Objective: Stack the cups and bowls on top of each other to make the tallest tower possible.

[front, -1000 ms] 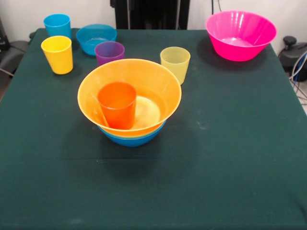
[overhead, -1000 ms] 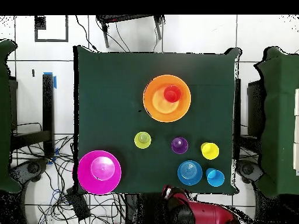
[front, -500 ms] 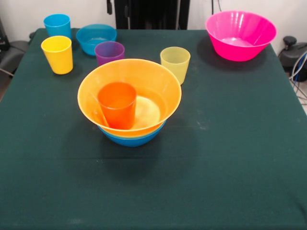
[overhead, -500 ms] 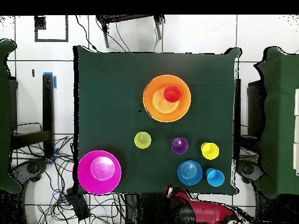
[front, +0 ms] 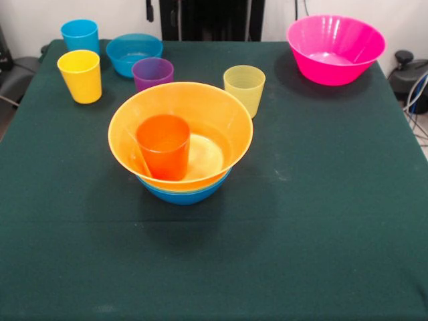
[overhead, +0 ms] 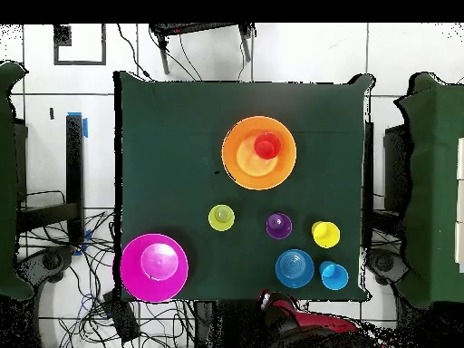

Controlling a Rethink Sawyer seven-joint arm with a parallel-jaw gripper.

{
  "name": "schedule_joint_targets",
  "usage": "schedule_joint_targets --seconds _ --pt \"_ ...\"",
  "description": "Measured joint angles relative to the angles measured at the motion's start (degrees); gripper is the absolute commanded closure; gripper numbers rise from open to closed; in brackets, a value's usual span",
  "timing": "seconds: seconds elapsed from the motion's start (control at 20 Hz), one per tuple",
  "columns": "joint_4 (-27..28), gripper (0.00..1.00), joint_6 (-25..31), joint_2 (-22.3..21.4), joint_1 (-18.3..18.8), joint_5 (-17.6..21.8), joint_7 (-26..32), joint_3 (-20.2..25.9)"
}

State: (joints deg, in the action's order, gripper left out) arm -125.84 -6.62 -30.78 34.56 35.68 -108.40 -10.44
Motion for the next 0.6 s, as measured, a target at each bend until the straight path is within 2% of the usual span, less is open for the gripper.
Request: schedule_joint_targets --seconds 0.6 --pt "1.6 0.0 -1.0 2.9 1.9 0.7 0.0 -0.1"
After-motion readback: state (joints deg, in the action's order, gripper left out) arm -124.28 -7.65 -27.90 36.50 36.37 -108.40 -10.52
